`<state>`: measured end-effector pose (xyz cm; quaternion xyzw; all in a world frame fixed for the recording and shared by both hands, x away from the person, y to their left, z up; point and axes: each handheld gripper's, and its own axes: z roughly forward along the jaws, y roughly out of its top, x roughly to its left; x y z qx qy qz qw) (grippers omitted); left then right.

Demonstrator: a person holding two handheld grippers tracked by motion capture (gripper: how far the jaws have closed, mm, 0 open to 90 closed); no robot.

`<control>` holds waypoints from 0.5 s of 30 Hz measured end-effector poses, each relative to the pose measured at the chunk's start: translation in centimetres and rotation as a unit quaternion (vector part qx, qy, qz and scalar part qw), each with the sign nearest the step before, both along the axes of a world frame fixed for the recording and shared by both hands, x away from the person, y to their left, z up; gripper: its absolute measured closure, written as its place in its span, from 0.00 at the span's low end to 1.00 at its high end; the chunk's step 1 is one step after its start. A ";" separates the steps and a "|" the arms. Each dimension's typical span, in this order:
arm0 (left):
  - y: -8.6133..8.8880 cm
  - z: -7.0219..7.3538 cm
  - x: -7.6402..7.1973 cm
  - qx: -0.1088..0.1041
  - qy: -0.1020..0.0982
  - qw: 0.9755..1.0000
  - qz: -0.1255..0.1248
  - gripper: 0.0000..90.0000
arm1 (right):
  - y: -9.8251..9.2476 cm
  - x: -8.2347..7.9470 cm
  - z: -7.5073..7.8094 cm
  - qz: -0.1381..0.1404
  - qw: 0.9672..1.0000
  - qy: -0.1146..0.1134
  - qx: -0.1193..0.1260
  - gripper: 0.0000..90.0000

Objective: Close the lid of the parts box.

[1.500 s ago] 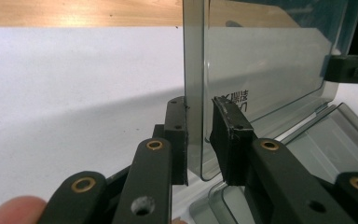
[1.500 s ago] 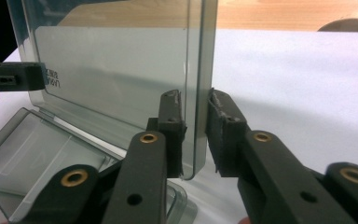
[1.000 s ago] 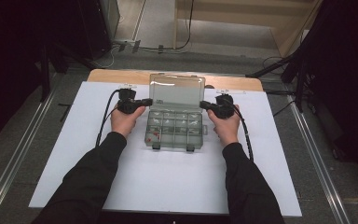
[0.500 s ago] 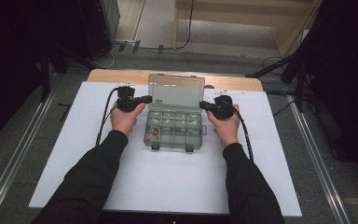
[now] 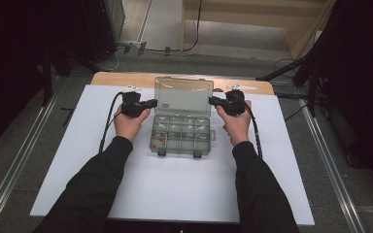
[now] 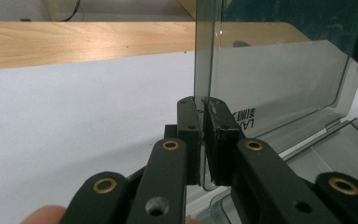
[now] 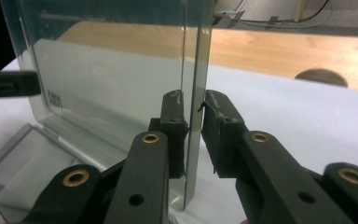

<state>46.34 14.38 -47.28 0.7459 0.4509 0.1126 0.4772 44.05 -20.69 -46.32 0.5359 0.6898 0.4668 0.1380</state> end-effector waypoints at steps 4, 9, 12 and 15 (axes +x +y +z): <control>0.0 0.0 0.0 0.000 -0.003 1.000 -0.002 0.95 | 0.0 0.6 0.5 -0.015 1.000 0.015 0.002 0.89; 0.3 -0.2 -0.1 -0.006 -0.001 1.000 -0.002 0.95 | 0.2 0.8 0.5 -0.010 1.000 0.019 0.007 0.95; 0.3 -0.2 -0.1 -0.004 -0.001 1.000 -0.001 0.94 | 0.2 0.6 0.7 -0.007 1.000 0.016 0.000 0.95; 0.3 -0.2 0.0 -0.008 0.007 1.000 0.003 0.94 | 0.3 0.3 0.8 -0.006 1.000 0.012 -0.006 0.95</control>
